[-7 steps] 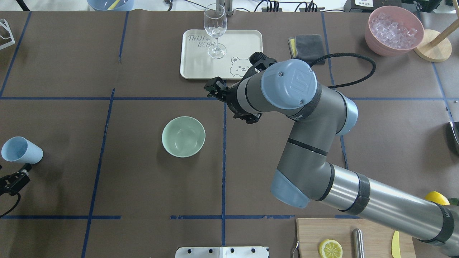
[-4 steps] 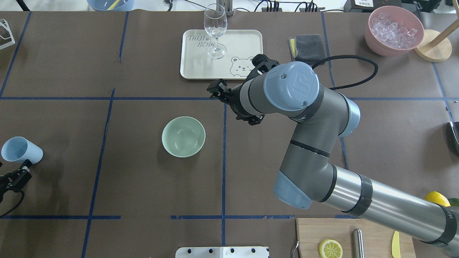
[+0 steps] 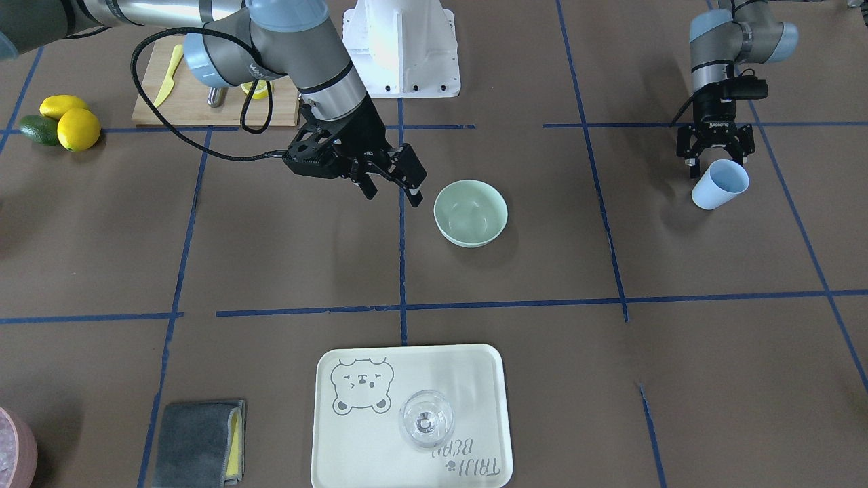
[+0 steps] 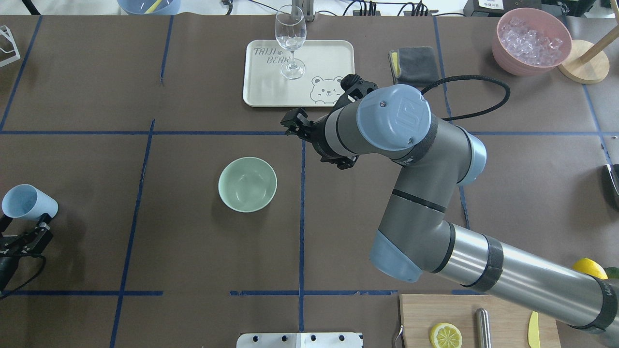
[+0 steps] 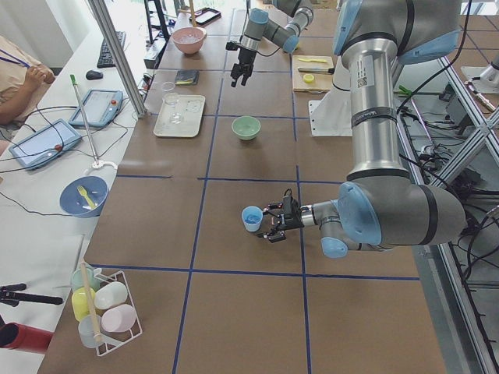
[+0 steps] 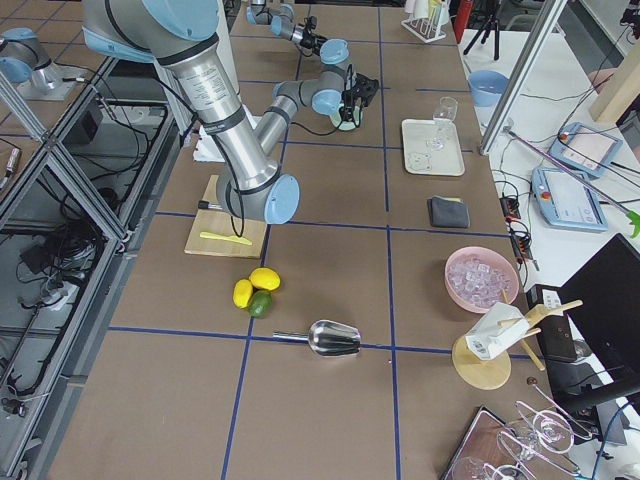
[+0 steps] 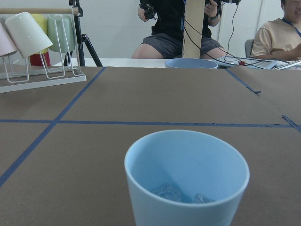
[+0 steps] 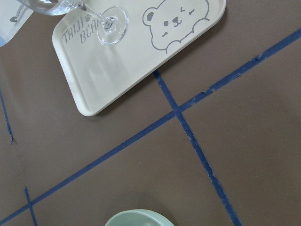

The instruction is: Pour ice into bowl

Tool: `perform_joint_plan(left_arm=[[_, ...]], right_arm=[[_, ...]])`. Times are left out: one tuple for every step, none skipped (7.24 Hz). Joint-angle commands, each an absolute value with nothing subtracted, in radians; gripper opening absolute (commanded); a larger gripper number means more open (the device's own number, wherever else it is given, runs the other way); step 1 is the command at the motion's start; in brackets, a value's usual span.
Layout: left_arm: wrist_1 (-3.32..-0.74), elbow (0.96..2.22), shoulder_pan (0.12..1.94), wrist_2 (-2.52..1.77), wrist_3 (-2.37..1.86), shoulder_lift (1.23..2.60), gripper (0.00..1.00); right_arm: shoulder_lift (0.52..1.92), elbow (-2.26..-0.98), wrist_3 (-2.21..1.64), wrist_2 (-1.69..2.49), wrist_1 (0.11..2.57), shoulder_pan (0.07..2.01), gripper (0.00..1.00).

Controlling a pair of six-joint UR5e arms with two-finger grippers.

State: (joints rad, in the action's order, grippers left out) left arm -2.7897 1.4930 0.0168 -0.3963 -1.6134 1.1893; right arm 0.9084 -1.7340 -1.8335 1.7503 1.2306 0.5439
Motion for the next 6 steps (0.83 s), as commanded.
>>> perform_joint_plan(left_arm=[[-2.793, 1.486, 0.046, -0.394, -1.614, 1.195, 1.0], [-2.795, 1.488, 0.063, -0.394, -1.609, 1.225, 1.0], [-2.795, 1.486, 0.07, -0.393, -1.605, 1.232, 1.0], [-2.792, 1.486, 0.099, -0.394, -1.598, 1.244, 1.0], [-2.789, 1.486, 0.13, -0.394, -1.567, 1.246, 1.0], [-2.789, 1.486, 0.132, -0.394, -1.562, 1.249, 1.0]], right_arm=[[0.925, -1.732, -1.832, 1.75, 1.232, 0.54, 1.0], [0.925, -1.732, -1.832, 1.75, 1.232, 0.54, 1.0], [0.927, -1.732, -1.83, 1.75, 1.232, 0.54, 1.0], [0.931, -1.732, -1.83, 1.75, 1.232, 0.54, 1.0], [0.937, -1.732, -1.83, 1.75, 1.232, 0.54, 1.0], [0.939, -1.738, -1.832, 1.75, 1.23, 0.54, 1.0]])
